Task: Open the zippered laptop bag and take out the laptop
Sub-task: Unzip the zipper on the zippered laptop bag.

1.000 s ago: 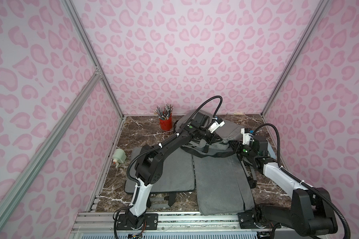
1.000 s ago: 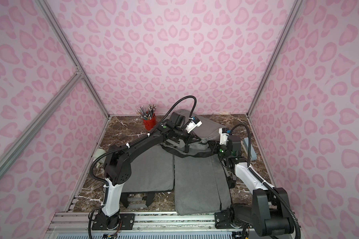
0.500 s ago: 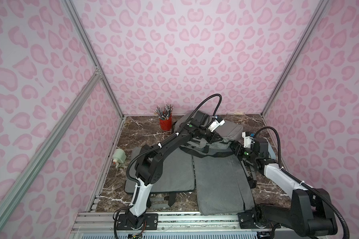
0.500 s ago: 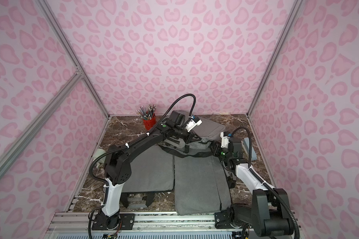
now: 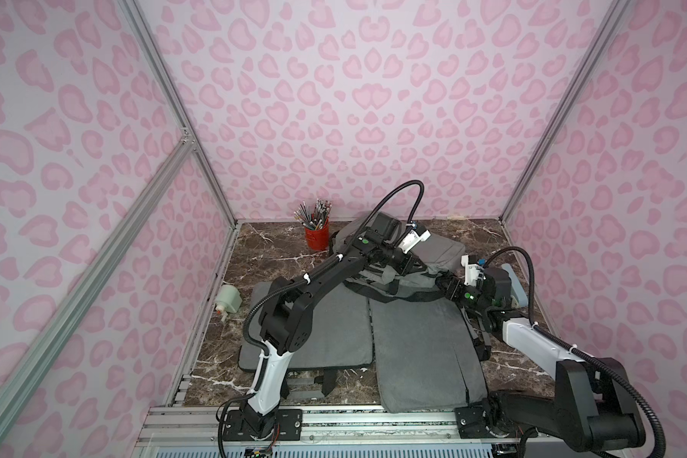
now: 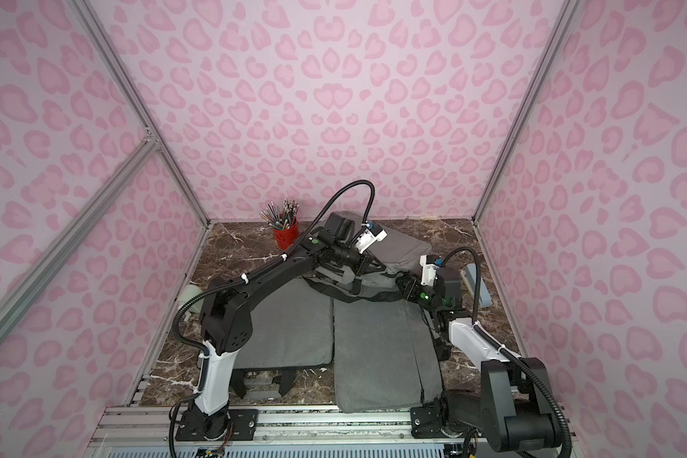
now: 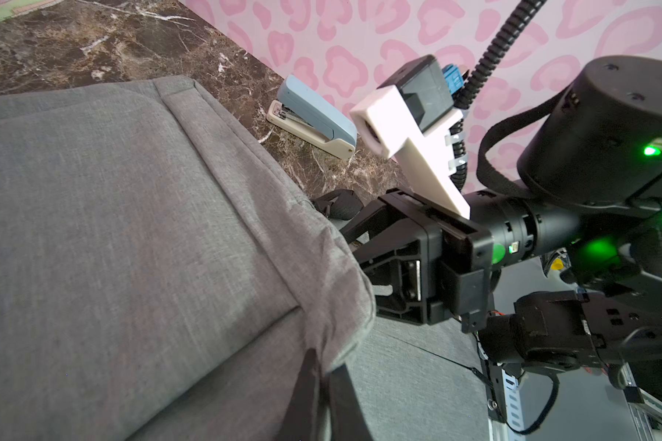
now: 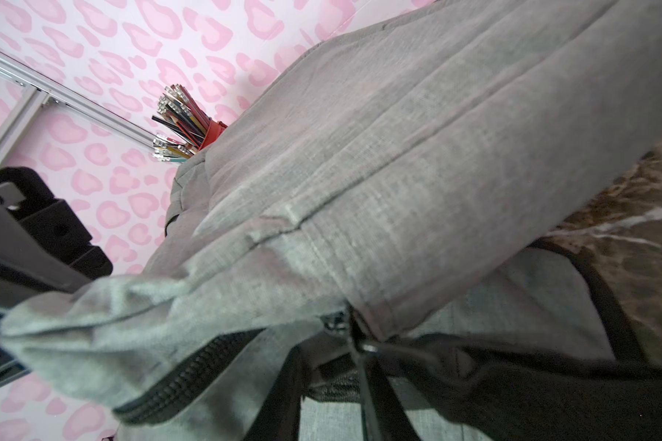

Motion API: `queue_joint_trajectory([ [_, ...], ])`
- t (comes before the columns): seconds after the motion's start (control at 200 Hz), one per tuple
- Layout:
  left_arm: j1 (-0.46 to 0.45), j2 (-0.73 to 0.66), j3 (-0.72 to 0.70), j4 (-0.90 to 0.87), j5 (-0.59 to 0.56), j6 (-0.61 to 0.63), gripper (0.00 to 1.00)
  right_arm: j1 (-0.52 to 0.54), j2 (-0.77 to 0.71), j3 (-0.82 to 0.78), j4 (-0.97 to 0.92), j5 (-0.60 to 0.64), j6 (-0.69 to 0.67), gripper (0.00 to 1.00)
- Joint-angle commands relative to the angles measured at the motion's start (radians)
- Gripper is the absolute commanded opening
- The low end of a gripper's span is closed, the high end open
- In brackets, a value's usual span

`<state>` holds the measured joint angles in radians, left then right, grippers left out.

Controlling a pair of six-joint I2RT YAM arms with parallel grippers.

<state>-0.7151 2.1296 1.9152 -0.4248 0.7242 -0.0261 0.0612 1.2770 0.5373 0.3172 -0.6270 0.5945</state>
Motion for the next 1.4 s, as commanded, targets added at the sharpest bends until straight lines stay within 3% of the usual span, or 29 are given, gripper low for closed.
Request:
queue_joint_trajectory([
  [0.0,-0.004,-0.002,0.019,0.060,0.073,-0.010,0.03,0.001,0.002,-0.011,0.121,-0.046,0.061,0.26],
  [0.1,-0.003,-0.003,0.018,0.059,0.076,-0.010,0.03,-0.006,0.015,-0.015,0.162,-0.058,0.093,0.23],
  [0.591,-0.001,-0.010,0.013,0.051,0.075,0.003,0.03,-0.036,0.014,0.014,-0.019,0.014,-0.039,0.00],
  [1.117,-0.001,0.005,0.025,0.063,0.069,-0.019,0.03,0.004,-0.091,-0.019,0.006,-0.033,-0.134,0.00],
  [1.398,-0.001,0.003,0.028,0.055,0.069,-0.019,0.03,-0.012,-0.111,-0.035,-0.075,0.044,-0.133,0.00],
])
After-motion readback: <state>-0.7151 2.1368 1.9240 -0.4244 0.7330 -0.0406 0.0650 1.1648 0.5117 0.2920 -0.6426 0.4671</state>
